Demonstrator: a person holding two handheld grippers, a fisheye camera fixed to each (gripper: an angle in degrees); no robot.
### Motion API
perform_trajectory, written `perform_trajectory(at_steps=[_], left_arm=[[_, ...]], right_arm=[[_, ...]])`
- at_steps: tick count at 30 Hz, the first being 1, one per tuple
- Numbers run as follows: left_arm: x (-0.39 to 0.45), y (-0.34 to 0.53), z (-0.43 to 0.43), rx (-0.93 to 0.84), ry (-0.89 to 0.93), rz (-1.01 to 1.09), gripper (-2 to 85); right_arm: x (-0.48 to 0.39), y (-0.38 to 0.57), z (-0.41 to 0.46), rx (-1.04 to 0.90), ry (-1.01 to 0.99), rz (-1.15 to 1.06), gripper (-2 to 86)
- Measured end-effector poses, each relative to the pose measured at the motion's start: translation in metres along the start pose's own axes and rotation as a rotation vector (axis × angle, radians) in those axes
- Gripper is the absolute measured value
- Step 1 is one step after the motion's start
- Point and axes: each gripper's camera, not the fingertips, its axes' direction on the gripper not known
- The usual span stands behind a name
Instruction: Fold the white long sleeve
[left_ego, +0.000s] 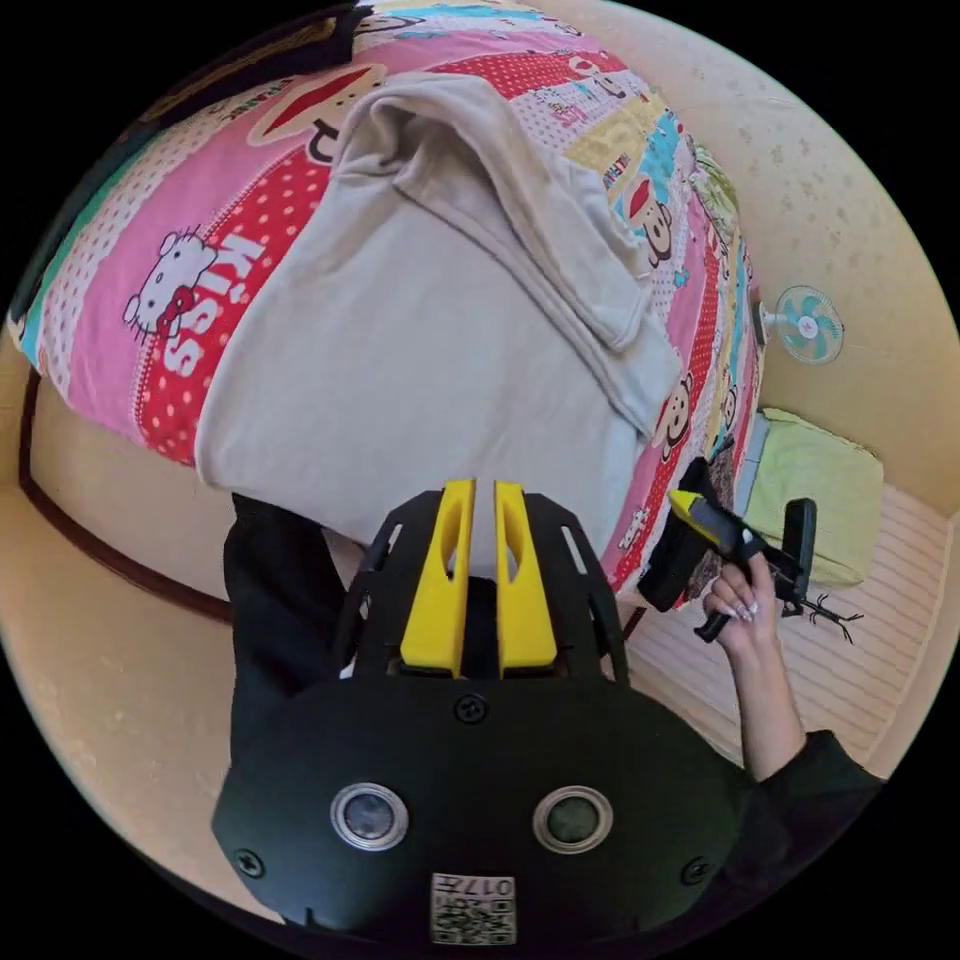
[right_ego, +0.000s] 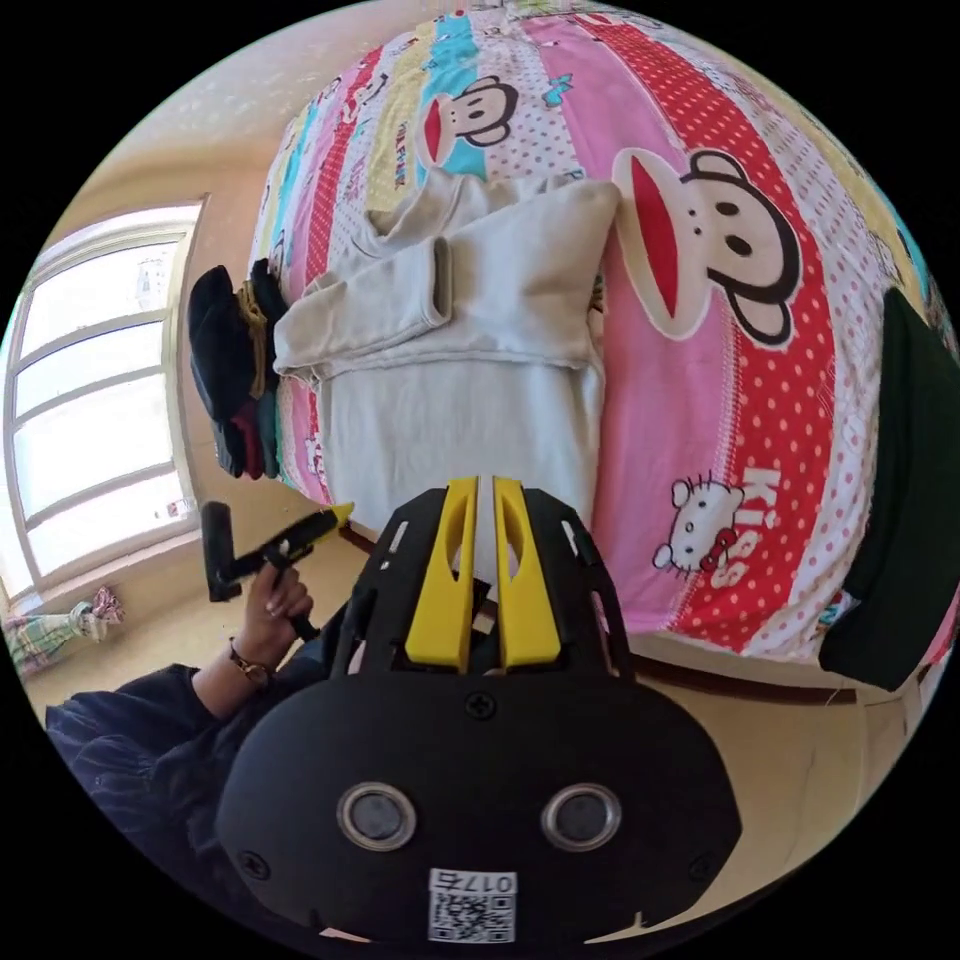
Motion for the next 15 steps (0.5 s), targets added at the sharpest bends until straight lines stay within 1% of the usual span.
perform_trajectory(at_steps=[3, 6, 8, 9, 10, 12, 14, 15], left_arm=[[-0.029, 0.022, -0.02, 0.02, -0.061, -0.054, 3.7], [-0.045, 0.037, -0.045, 0.073, -0.086, -0.099, 3.6], [-0.05, 0.041, -0.058, 0.099, -0.099, -0.111, 3.6], [-0.053, 0.042, -0.065, 0.112, -0.114, -0.123, 3.7], [-0.055, 0.042, -0.068, 0.118, -0.119, -0.134, 3.7], [-0.062, 0.038, -0.082, 0.149, -0.089, -0.164, 4.0], [-0.064, 0.03, -0.092, 0.163, -0.084, -0.144, 4.2], [-0.064, 0.023, -0.096, 0.16, -0.109, -0.125, 4.4]], right_arm=[[-0.033, -0.052, 0.006, 0.096, 0.004, -0.067, 7.4], [-0.045, -0.099, 0.022, 0.201, 0.043, -0.03, 8.7], [-0.044, -0.124, 0.048, 0.152, 0.062, 0.017, 8.6], [-0.043, -0.136, 0.071, 0.057, 0.057, 0.029, 8.2], [-0.046, -0.141, 0.086, -0.01, 0.099, 0.041, 7.4], [-0.061, -0.135, 0.08, 0.016, 0.161, -0.012, 4.7], [-0.077, -0.124, 0.06, 0.066, 0.16, -0.074, 3.9], [-0.087, -0.111, 0.038, 0.139, 0.151, -0.121, 3.8]])
